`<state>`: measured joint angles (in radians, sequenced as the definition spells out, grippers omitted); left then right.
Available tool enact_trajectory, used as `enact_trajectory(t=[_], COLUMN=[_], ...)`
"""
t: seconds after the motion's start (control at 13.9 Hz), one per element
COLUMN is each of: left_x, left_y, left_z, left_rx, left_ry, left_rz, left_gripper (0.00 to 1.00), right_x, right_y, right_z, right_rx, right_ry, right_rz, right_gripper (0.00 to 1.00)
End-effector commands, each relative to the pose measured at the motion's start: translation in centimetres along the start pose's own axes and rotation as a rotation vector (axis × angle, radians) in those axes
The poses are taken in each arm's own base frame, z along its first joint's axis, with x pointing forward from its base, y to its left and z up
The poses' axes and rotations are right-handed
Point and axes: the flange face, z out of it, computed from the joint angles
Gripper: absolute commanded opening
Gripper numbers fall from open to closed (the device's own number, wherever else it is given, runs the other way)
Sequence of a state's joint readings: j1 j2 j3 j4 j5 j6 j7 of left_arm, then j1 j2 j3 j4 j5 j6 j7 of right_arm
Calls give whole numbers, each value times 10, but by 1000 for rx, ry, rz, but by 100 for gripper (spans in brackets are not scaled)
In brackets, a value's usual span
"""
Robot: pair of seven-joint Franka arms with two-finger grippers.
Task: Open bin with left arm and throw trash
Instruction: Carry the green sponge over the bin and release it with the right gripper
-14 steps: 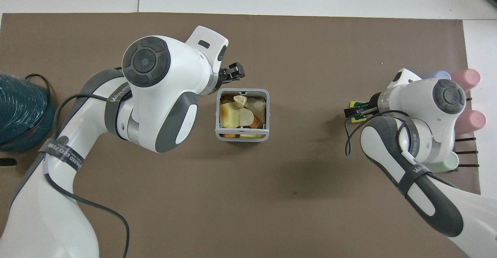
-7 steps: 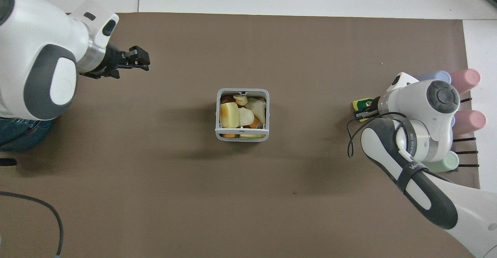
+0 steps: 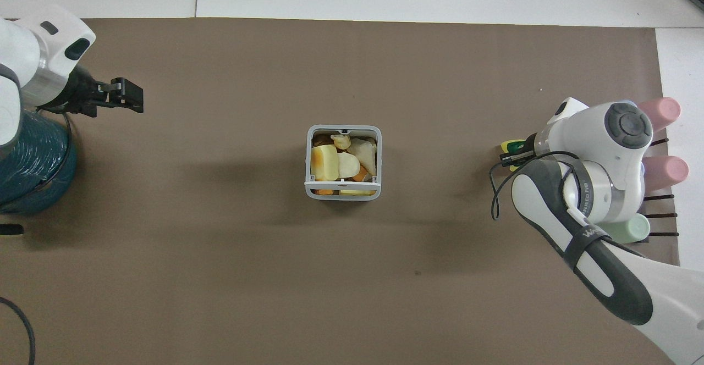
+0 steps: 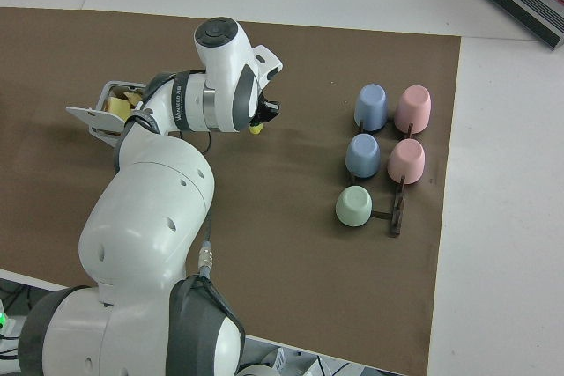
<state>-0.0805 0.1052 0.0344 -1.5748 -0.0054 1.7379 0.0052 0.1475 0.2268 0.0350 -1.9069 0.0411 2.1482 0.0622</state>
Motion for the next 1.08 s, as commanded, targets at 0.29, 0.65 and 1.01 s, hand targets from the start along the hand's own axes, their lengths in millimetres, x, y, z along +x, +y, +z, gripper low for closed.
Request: enact_trajectory(t=[0.29,0.65,1.01], left_x=[-24,-27,-32], left_y=[0,-1,10], left_z=[-34,-27,-18], left_rx=[58,68,-9], left_ry=[11,17,62], left_rz=[34,41,18], left_gripper=[100,100,100], right_x=[12,-4,-6], right_y=[-152,-231,-242], right_z=[-56,-35,-8], right_rx=[292,368,366], right_ry=[77,75,61], right_rz=[327,392,392], right_gripper=[0,0,16])
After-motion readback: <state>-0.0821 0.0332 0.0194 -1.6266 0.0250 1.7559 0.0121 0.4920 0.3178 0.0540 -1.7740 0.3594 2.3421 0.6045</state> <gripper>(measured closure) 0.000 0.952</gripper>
